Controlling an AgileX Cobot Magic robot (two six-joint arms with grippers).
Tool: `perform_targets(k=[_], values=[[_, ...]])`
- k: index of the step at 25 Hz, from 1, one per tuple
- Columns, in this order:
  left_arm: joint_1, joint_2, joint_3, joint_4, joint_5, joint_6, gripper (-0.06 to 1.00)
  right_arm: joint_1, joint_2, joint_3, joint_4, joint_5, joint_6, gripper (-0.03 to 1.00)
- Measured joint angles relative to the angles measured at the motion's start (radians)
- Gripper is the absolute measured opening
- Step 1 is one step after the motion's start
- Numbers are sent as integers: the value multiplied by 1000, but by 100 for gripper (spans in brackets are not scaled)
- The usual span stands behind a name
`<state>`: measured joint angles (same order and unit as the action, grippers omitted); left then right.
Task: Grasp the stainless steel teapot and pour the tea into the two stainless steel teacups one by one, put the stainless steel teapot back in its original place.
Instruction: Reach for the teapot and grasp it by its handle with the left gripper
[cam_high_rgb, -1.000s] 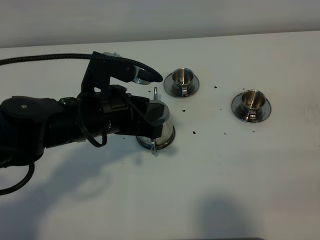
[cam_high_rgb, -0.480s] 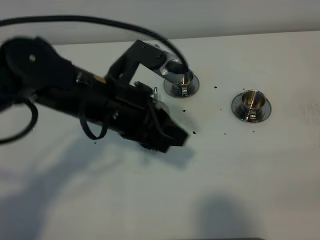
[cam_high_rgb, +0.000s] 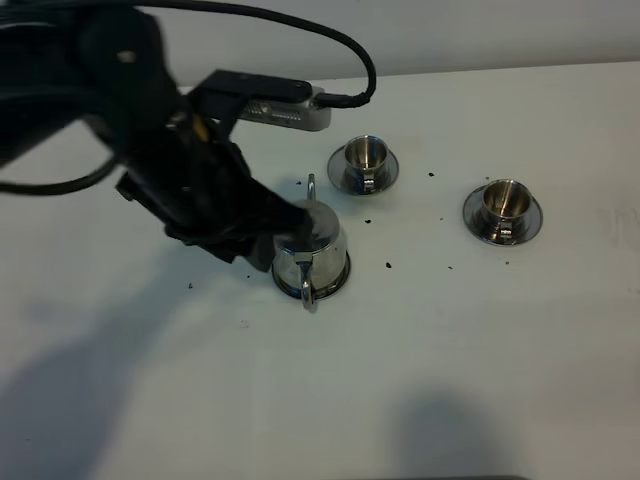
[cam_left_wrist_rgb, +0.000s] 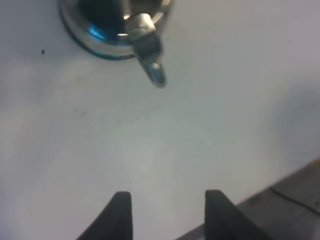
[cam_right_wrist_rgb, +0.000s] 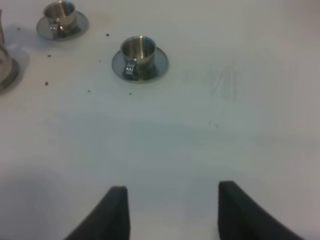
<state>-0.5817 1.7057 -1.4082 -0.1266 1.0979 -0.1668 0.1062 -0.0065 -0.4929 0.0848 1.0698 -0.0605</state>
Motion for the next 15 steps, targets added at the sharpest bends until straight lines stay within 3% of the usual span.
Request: perform_targets(k=[4, 8, 15], values=[[0, 91, -31, -4, -64, -48, 38, 0, 0, 0, 0, 0, 0, 40], [0, 146, -46, -68, -108, -55, 38, 0, 0, 0, 0, 0, 0, 40], [0, 163, -47, -93, -96, -59, 47, 0, 0, 0, 2, 0, 0, 40]])
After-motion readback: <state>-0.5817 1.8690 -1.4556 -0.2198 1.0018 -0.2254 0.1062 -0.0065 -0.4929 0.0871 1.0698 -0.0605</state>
